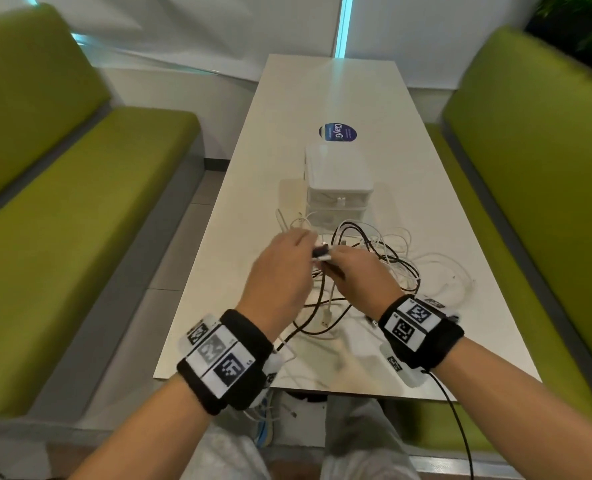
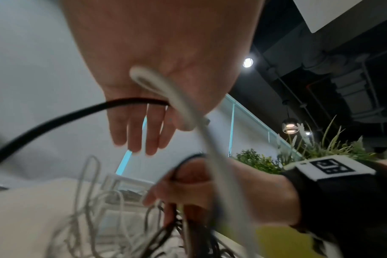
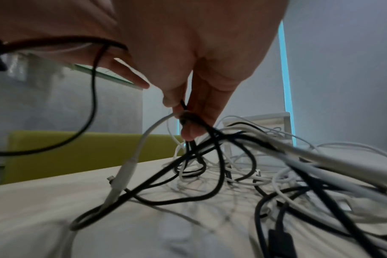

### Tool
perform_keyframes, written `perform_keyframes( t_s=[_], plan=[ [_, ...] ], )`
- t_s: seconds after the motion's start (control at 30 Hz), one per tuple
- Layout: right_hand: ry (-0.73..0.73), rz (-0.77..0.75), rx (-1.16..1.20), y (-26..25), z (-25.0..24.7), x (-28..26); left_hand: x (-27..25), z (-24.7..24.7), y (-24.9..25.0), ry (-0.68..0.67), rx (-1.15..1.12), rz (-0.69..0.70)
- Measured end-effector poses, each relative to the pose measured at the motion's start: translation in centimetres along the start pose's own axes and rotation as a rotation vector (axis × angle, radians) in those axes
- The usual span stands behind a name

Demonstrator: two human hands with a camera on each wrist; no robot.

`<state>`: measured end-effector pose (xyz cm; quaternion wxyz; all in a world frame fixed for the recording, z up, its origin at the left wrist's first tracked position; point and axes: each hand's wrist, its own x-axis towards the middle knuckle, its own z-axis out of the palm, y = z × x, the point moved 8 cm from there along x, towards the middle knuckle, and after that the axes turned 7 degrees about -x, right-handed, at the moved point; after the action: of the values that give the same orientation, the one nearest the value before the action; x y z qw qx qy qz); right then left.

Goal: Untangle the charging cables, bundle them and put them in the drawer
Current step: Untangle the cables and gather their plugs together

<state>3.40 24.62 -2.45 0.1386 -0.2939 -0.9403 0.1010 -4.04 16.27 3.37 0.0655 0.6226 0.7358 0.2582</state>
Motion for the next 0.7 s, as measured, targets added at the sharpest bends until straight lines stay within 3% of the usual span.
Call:
perform_keyframes(
  t_s=[0.13,0.4,0.7],
  plan=[
    [-0.034,-0.061,-0.051,-1.5,0.1,-0.7,0.6,3.2,-0.2,-0.199,0.182,-0.126],
    [-0.053,-0.003,0.054,-0.6,0.4,-1.4,0.7,5.1,-0.6,-0.359,0.301,-0.072],
    [-0.104,-0.094,-0.004,-0.7,0.4,-0.5,0.0,3.2,-1.4,-0.266,0.256,-0.025]
  ],
)
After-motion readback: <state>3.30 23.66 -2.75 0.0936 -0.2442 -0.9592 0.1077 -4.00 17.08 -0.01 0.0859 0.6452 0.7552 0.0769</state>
